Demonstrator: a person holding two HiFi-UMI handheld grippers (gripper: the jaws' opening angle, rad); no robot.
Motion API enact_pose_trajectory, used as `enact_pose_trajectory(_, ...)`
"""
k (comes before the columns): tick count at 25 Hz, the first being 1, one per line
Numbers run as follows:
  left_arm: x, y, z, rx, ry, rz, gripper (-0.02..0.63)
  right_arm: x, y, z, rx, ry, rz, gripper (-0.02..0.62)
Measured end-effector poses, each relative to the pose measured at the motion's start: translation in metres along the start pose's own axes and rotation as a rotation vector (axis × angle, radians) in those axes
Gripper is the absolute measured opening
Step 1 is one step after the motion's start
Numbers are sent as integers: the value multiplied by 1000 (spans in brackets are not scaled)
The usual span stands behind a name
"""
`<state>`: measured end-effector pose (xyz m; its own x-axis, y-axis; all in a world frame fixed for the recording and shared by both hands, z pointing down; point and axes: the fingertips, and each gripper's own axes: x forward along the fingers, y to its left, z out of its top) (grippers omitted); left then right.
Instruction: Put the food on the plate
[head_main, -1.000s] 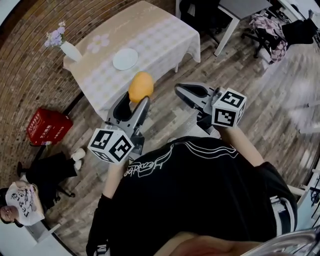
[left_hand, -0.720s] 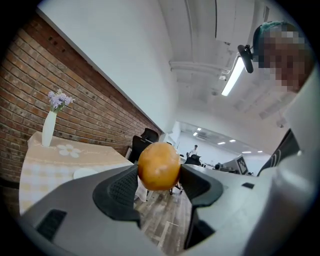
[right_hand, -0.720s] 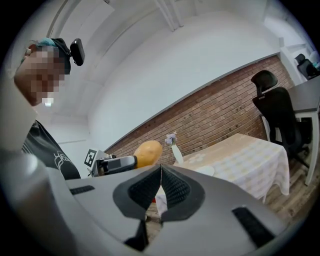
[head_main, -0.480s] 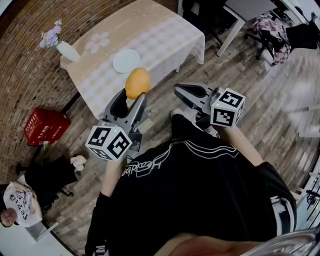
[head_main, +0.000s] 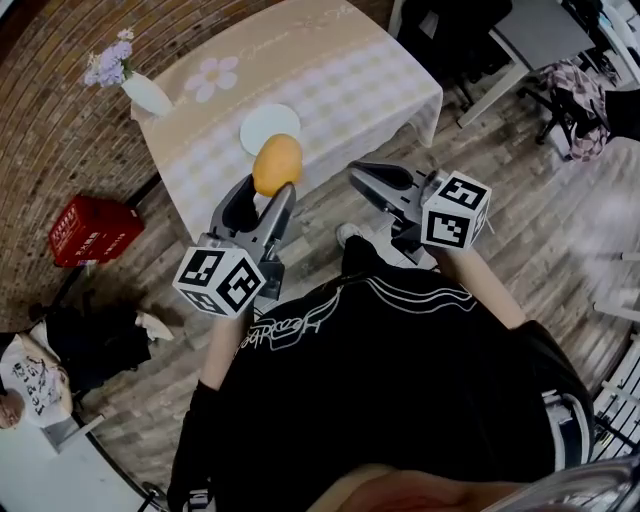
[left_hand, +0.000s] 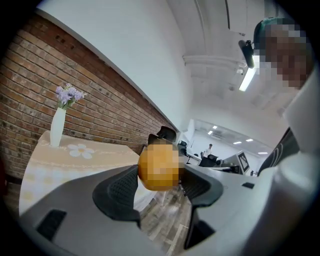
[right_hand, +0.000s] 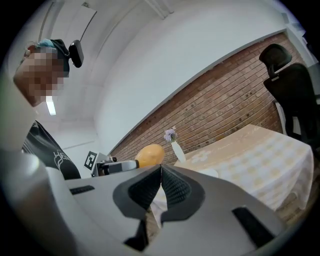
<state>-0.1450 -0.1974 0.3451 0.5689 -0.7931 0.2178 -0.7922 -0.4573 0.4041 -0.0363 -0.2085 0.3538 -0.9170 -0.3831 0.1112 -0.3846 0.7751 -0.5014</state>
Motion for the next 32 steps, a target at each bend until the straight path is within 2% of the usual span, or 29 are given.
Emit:
enact_pose_trajectory(10,67,65,12,-10,20,99,264,48,-76,28,28,66,42,-3)
enact_pose_trajectory(18,106,108,11,-38,27,158,264,67,-120,30,58,109,54,-3)
enact_pose_trajectory(32,145,179,-38,-45,125,297,264,83,-182,16,103,178,48,-3)
